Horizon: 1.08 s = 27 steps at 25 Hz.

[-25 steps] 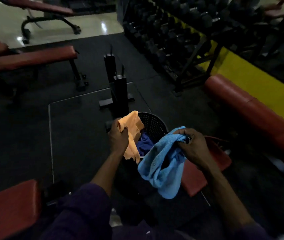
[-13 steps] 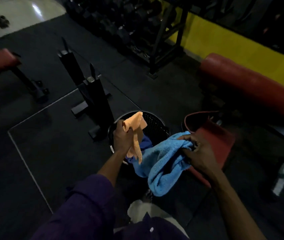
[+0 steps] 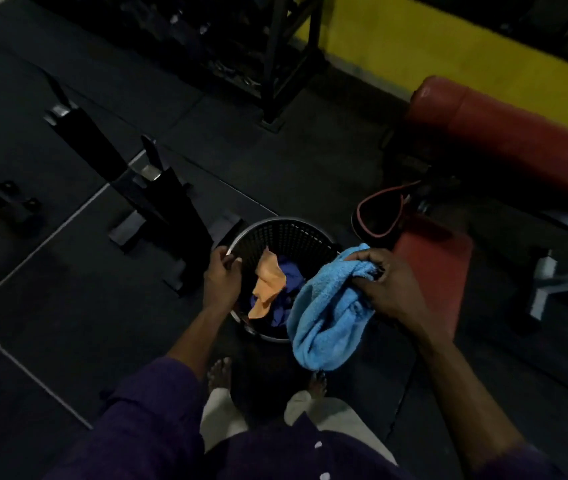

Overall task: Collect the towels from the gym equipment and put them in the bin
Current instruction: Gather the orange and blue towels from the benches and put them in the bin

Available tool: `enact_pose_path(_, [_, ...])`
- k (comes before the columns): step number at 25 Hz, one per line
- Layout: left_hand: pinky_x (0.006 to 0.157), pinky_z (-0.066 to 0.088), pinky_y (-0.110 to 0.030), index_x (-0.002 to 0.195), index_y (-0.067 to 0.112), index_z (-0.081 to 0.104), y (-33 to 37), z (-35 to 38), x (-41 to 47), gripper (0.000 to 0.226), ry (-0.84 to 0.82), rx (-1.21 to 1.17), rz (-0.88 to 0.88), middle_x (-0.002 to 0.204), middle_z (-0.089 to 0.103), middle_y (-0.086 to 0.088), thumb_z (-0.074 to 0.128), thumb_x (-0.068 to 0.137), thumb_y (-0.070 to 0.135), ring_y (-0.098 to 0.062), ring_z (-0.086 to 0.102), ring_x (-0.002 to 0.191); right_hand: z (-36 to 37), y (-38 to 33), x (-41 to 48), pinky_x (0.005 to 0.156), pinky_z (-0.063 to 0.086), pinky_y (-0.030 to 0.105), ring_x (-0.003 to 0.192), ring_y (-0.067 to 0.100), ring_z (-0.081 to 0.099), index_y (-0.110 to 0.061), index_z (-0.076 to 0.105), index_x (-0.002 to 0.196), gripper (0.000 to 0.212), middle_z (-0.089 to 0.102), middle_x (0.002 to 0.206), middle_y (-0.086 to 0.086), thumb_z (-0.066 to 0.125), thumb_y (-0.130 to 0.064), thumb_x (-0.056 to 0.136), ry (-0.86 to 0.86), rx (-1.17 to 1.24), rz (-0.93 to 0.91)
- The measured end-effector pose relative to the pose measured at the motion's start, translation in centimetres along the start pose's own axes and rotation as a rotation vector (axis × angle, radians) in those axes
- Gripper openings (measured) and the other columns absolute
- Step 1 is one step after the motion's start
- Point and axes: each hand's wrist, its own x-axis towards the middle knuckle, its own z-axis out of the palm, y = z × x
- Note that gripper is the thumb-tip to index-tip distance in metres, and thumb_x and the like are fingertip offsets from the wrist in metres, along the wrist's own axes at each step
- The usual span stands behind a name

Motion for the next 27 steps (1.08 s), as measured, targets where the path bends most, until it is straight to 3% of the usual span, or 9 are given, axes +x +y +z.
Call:
enact_pose_path(2, [0.096, 0.051, -0.038, 0.129, 0.016, 0.053, 0.2, -1.8, 1.7, 0.035, -0.085, 0.007, 0.045, 0.114, 0.066, -0.005, 0.057, 0.094, 0.020, -0.021, 0.063, 0.108, 2.3, -1.8, 1.4, 0.082, 0.056, 0.029, 0.088, 0.003, 0.068, -0.039, 0.072, 0.091, 0.035, 0.072, 0.092, -0.016, 0.069, -0.009, 0.072, 0.059, -0.039, 0.000])
enact_pose_path(4, [0.094, 0.051, -0.036, 0.121, 0.015, 0.058, 1.0, -3.1, 3.3, 0.028, -0.171, 0.040, 0.108, 0.108, 0.067, -0.004, 0.058, 0.093, 0.018, -0.022, 0.064, 0.105, 4.5, -3.3, 2.7, 0.085, 0.056, 0.034, 0.090, 0.009, 0.069, -0.021, 0.075, 0.095, 0.029, 0.074, 0.095, -0.005, 0.070, -0.002, 0.073, 0.119, -0.039, 0.044])
enact_pose_path(8, [0.096, 0.050, -0.045, 0.120, 0.009, 0.060, 2.7, -5.5, 6.8, 0.027, -0.259, 0.086, 0.211, 0.111, 0.069, -0.011, 0.058, 0.094, 0.016, -0.027, 0.064, 0.104, 7.8, -7.3, 6.0, 0.077, 0.051, 0.016, 0.078, -0.004, 0.065, -0.020, 0.073, 0.088, 0.033, 0.071, 0.084, -0.012, 0.065, 0.007, 0.072, 0.252, -0.019, 0.026])
enact_pose_path(12, [0.097, 0.050, -0.045, 0.120, 0.010, 0.062, 4.0, -7.3, 9.2, 0.026, -0.327, 0.088, 0.282, 0.114, 0.069, -0.010, 0.058, 0.094, 0.015, -0.025, 0.065, 0.106, 8.7, -10.5, 9.5, 0.075, 0.047, 0.012, 0.079, -0.006, 0.065, -0.016, 0.074, 0.090, 0.029, 0.072, 0.086, -0.006, 0.064, 0.005, 0.073, 0.416, -0.028, -0.010])
enact_pose_path(17, [0.083, 0.048, -0.023, 0.115, 0.018, 0.062, 4.9, -8.0, 10.2, 0.021, -0.337, 0.043, 0.330, 0.106, 0.069, -0.001, 0.057, 0.094, 0.018, -0.015, 0.064, 0.098, 8.5, -13.5, 12.5, 0.084, 0.057, 0.033, 0.087, 0.010, 0.069, -0.016, 0.075, 0.091, 0.027, 0.074, 0.094, -0.003, 0.063, -0.001, 0.071, 0.555, 0.051, -0.053])
enact_pose_path(21, [0.077, 0.047, -0.020, 0.106, 0.025, 0.060, 5.7, -7.7, 10.3, 0.014, -0.349, 0.040, 0.388, 0.098, 0.068, 0.011, 0.056, 0.094, 0.019, -0.007, 0.064, 0.092, 8.6, -13.1, 13.4, 0.087, 0.056, 0.045, 0.092, 0.020, 0.070, -0.013, 0.074, 0.094, 0.027, 0.074, 0.099, 0.004, 0.064, -0.001, 0.072, 0.557, 0.095, -0.012])
enact_pose_path(23, [0.080, 0.051, -0.028, 0.107, 0.023, 0.061, 5.7, -7.4, 10.3, 0.015, -0.369, 0.060, 0.353, 0.101, 0.070, 0.005, 0.061, 0.093, 0.023, -0.013, 0.065, 0.095, 9.5, -11.7, 12.7, 0.087, 0.056, 0.040, 0.092, 0.017, 0.069, -0.012, 0.073, 0.094, 0.027, 0.073, 0.098, 0.004, 0.064, 0.001, 0.073, 0.525, 0.074, 0.024])
enact_pose_path(27, [0.087, 0.055, -0.042, 0.114, 0.016, 0.061, 5.5, -6.5, 10.1, 0.021, -0.383, 0.064, 0.299, 0.104, 0.070, -0.004, 0.062, 0.092, 0.017, -0.022, 0.067, 0.097, 11.0, -9.6, 11.2, 0.069, 0.045, 0.004, 0.078, -0.011, 0.062, -0.025, 0.068, 0.085, 0.031, 0.065, 0.080, -0.023, 0.066, 0.003, 0.072, 0.496, 0.036, 0.061])
